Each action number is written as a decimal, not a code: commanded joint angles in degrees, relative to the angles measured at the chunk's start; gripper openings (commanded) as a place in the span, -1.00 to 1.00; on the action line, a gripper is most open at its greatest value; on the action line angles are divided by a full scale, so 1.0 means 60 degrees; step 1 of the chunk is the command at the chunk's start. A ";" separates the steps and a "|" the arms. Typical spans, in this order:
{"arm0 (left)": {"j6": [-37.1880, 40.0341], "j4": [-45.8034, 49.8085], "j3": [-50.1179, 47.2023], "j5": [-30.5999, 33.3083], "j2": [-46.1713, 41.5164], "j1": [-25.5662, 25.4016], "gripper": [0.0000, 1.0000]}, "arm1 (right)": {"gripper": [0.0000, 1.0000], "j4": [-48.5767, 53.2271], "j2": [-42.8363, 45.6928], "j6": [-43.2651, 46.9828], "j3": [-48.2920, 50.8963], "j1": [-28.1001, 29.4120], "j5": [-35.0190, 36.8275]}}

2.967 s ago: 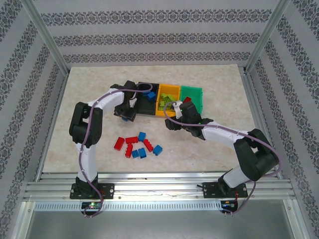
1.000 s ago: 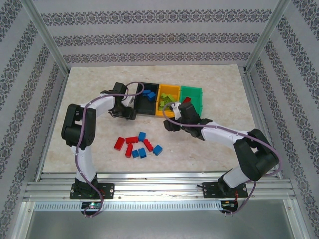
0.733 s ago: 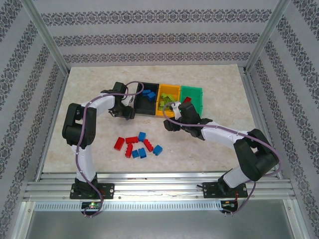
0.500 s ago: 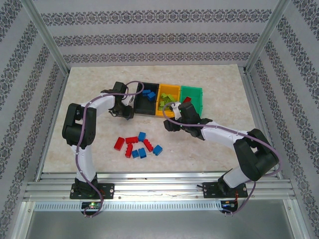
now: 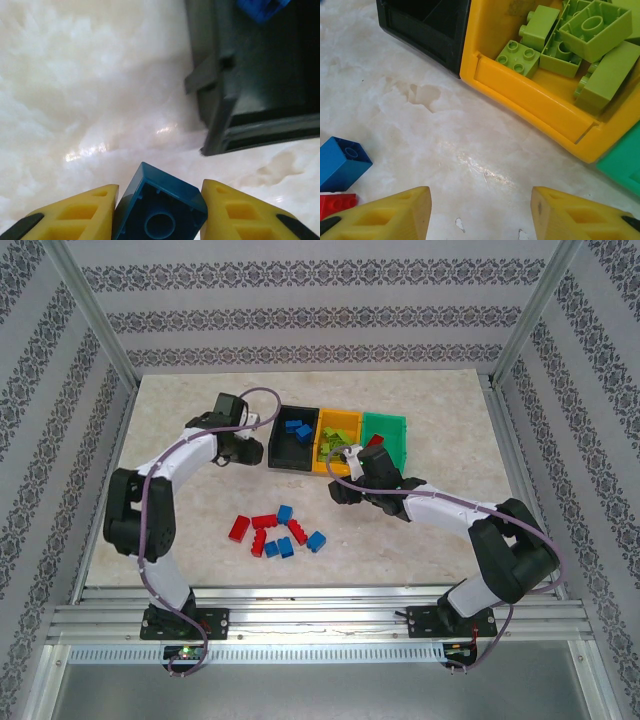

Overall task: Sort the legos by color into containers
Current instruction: Pick up the lego from the center of the table, then place the lego in the container.

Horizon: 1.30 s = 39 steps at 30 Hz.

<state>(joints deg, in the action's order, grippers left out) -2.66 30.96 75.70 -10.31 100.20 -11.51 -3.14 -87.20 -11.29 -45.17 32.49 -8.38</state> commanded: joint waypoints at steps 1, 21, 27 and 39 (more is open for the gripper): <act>-0.0689 -0.0784 -0.0308 -0.0471 -0.0854 -0.0014 -0.32 | 0.11 0.0043 0.0024 0.0181 -0.0149 -0.0035 0.0081; -0.1638 0.0337 0.2991 0.0487 0.2274 -0.1275 0.29 | 0.11 -0.0518 0.0348 -0.0459 0.0321 -0.0727 -0.0513; -0.1385 0.1280 0.3706 0.1133 0.3049 -0.1157 0.38 | 0.11 -0.0545 0.0385 -0.0492 0.0350 -0.0759 -0.0602; -0.1350 0.2103 0.4219 0.1865 0.3548 -0.0965 0.29 | 0.11 -0.0545 0.0358 -0.0506 0.0328 -0.0755 -0.0668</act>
<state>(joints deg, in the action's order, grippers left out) -11.16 39.31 99.85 -0.93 120.11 -17.85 -5.58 -85.93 -13.56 -43.97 28.32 -11.49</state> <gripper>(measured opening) 0.647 0.556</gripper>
